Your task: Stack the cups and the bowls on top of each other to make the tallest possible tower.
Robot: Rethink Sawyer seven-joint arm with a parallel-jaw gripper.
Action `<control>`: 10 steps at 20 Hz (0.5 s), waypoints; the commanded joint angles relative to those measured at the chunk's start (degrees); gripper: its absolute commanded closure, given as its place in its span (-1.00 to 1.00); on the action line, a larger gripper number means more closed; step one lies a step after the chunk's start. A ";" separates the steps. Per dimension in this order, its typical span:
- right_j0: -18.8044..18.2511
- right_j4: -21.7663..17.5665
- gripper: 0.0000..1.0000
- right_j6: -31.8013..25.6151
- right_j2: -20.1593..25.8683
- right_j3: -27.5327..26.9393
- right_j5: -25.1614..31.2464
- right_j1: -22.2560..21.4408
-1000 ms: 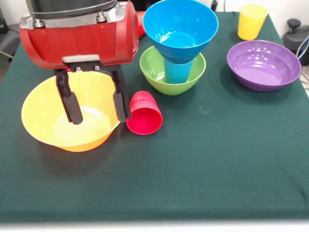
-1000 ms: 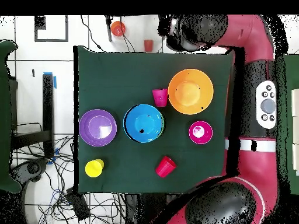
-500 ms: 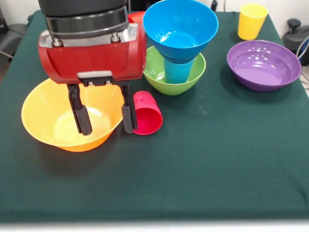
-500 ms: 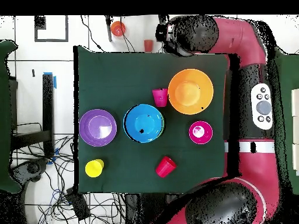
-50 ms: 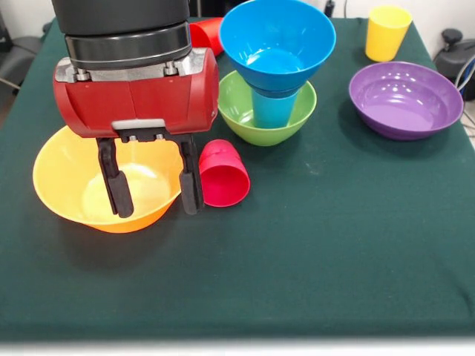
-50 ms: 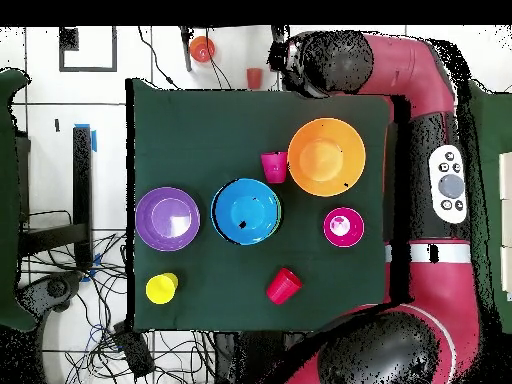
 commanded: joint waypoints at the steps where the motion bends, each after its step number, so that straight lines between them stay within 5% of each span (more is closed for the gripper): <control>1: 1.03 -0.34 -1.00 -4.95 -4.31 3.22 -1.49 3.12; 10: 0.52 -0.37 -1.00 -7.56 -3.77 3.58 -1.26 3.36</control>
